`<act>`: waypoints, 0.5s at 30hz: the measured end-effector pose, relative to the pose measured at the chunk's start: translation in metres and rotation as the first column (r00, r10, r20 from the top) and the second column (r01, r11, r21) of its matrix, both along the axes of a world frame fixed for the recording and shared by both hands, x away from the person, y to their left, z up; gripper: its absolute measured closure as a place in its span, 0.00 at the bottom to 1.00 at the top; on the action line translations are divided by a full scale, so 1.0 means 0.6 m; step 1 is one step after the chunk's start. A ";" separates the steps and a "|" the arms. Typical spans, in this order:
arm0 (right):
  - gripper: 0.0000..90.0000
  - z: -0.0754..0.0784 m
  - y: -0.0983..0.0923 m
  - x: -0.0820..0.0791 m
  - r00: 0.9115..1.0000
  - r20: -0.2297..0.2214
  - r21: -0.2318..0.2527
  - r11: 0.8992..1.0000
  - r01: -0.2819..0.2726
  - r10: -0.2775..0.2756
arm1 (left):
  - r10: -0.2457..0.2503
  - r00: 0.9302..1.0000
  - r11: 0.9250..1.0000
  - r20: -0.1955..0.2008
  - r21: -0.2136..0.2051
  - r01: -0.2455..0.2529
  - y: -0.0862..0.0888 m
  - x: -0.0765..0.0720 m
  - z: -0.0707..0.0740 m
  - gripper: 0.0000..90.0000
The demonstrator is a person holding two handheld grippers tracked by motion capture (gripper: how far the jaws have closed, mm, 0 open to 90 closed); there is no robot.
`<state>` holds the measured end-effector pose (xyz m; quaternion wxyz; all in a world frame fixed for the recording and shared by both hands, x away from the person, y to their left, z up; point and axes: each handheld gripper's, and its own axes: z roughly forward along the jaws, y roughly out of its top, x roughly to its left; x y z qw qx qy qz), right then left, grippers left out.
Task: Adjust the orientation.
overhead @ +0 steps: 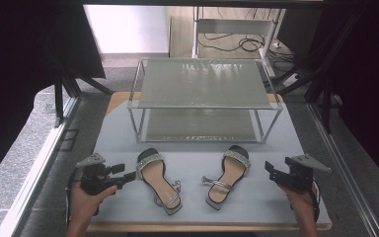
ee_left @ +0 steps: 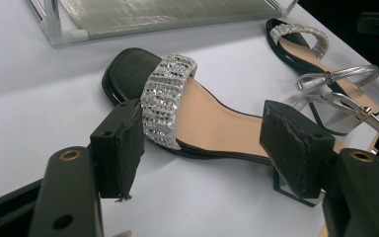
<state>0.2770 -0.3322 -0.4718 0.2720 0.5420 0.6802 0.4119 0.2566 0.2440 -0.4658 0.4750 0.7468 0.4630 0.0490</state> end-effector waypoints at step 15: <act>0.66 0.049 0.050 -0.040 0.972 0.058 -0.030 0.974 -0.226 0.228 | -0.050 0.999 0.999 0.017 -0.008 0.050 -0.003 -0.015 0.017 0.36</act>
